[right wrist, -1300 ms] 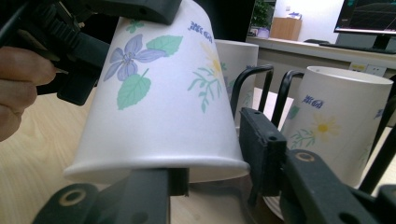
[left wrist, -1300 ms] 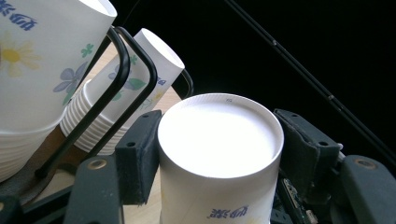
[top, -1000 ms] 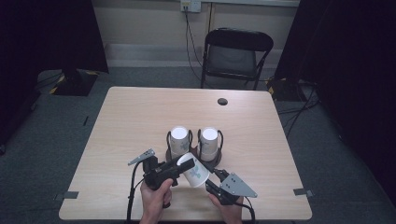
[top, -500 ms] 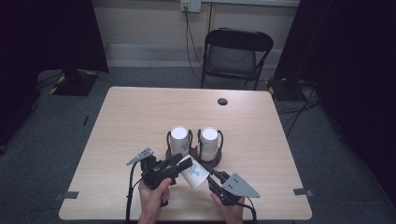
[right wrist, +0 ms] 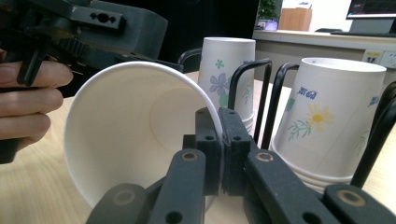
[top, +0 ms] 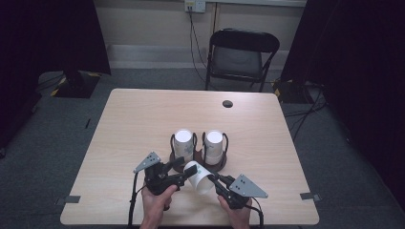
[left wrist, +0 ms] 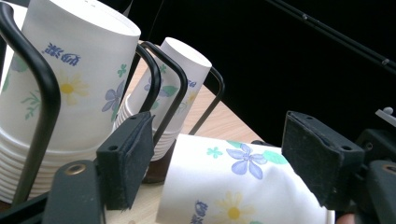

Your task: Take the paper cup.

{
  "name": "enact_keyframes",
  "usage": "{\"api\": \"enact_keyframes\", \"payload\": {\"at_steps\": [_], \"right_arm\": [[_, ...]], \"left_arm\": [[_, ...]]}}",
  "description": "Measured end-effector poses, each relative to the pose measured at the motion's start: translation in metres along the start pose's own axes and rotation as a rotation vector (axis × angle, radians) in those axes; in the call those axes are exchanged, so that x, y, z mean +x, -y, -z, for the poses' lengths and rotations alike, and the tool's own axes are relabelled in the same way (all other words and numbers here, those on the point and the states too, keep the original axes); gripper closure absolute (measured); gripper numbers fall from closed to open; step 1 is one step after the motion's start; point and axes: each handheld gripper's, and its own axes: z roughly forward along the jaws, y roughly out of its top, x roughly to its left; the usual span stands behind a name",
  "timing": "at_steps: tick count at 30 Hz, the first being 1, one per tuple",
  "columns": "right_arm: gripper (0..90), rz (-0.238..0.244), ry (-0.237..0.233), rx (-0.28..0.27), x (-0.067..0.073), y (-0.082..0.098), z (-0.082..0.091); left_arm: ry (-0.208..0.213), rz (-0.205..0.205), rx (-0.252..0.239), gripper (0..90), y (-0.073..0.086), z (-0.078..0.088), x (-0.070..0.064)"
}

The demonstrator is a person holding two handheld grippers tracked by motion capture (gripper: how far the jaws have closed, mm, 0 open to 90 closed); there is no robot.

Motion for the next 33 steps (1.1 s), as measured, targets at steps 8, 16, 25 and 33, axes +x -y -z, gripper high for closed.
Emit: {"api": "enact_keyframes", "payload": {"at_steps": [8,16,25,33], "right_arm": [[87.7,-0.058,-0.004,0.035,-0.007,-0.001,0.003],[87.8,-0.098,-0.011,0.069,-0.014,-0.002,0.006],[87.8,-0.119,0.006,0.096,-0.022,-0.006,0.013],[88.0,-0.153,-0.008,0.142,-0.03,-0.013,0.018]], "left_arm": [[0.01,-0.08,-0.003,18.2,-0.001,0.004,0.0],[-0.042,-0.148,-0.006,20.9,0.001,0.005,-0.002],[-0.095,-0.254,0.022,24.8,0.004,0.004,-0.002],[-0.044,-0.362,0.077,20.3,0.006,0.006,-0.005]]}}
